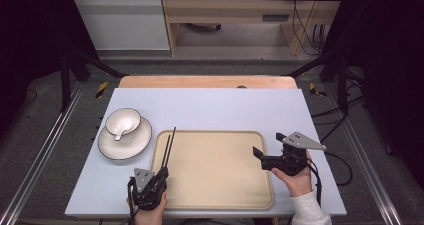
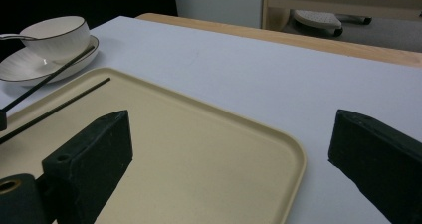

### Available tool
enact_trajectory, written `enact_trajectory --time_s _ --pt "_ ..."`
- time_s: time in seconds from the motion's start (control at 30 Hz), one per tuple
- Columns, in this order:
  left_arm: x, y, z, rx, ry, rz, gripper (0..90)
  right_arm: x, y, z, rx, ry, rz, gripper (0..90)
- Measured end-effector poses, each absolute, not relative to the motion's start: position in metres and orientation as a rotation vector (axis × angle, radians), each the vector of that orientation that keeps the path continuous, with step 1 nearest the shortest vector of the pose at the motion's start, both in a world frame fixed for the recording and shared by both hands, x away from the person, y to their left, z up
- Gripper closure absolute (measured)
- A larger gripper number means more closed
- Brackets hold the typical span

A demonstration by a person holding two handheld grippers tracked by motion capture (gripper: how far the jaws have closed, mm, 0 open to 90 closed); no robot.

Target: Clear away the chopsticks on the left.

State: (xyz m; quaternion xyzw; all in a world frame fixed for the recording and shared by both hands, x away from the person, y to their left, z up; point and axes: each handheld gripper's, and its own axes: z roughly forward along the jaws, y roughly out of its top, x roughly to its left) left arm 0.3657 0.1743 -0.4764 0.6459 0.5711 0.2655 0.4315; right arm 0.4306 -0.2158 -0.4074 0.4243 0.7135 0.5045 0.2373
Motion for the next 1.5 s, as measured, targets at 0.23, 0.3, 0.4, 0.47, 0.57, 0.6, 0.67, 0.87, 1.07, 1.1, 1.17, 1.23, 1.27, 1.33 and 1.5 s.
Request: enact_trajectory --time_s 0.23,0.3,0.4,0.47,0.57,0.6,0.67,0.87,1.07,1.1,1.17,1.23,1.27,1.33,1.5 --pt "0.368 0.174 -0.485 1.626 1.445 0.651 85.1 0.431 -0.214 -0.409 1.163 1.966 1.379 3.8" --pt "0.369 0.174 -0.486 1.633 1.451 0.648 85.1 0.431 -0.213 -0.409 1.158 1.968 1.375 3.8" --pt "0.370 0.174 -0.487 1.640 1.457 0.652 85.1 0.432 -0.213 -0.409 1.160 1.969 1.375 3.8" --pt "0.371 0.173 -0.487 1.651 1.469 0.648 85.1 0.432 -0.213 -0.410 1.160 1.969 1.375 3.9" --pt "0.372 0.173 -0.488 1.661 1.491 0.641 85.1 0.431 -0.212 -0.410 1.160 1.969 1.377 4.0" --pt "0.372 0.173 -0.488 1.669 1.496 0.642 85.1 0.431 -0.212 -0.410 1.158 1.970 1.377 4.0" --pt "0.373 0.172 -0.488 1.676 1.500 0.643 85.1 0.432 -0.212 -0.410 1.158 1.972 1.373 4.0" --pt "0.374 0.171 -0.488 1.688 1.512 0.646 85.0 0.432 -0.212 -0.410 1.163 1.971 1.373 4.0" --pt "0.376 0.170 -0.487 1.710 1.515 0.641 85.0 0.432 -0.212 -0.410 1.161 1.972 1.375 4.0" --pt "0.376 0.170 -0.487 1.711 1.513 0.638 85.0 0.432 -0.211 -0.410 1.160 1.971 1.373 3.9" --pt "0.377 0.169 -0.487 1.715 1.517 0.636 84.9 0.432 -0.211 -0.410 1.161 1.973 1.376 4.0" --pt "0.378 0.169 -0.486 1.719 1.515 0.637 84.8 0.432 -0.211 -0.410 1.160 1.974 1.375 3.9" --pt "0.378 0.169 -0.486 1.720 1.517 0.636 84.7 0.432 -0.211 -0.410 1.159 1.973 1.375 3.9" --pt "0.379 0.168 -0.486 1.724 1.514 0.634 84.1 0.432 -0.211 -0.410 1.161 1.972 1.374 4.0" --pt "0.379 0.168 -0.485 1.727 1.505 0.622 80.9 0.432 -0.211 -0.410 1.164 1.971 1.374 4.0"
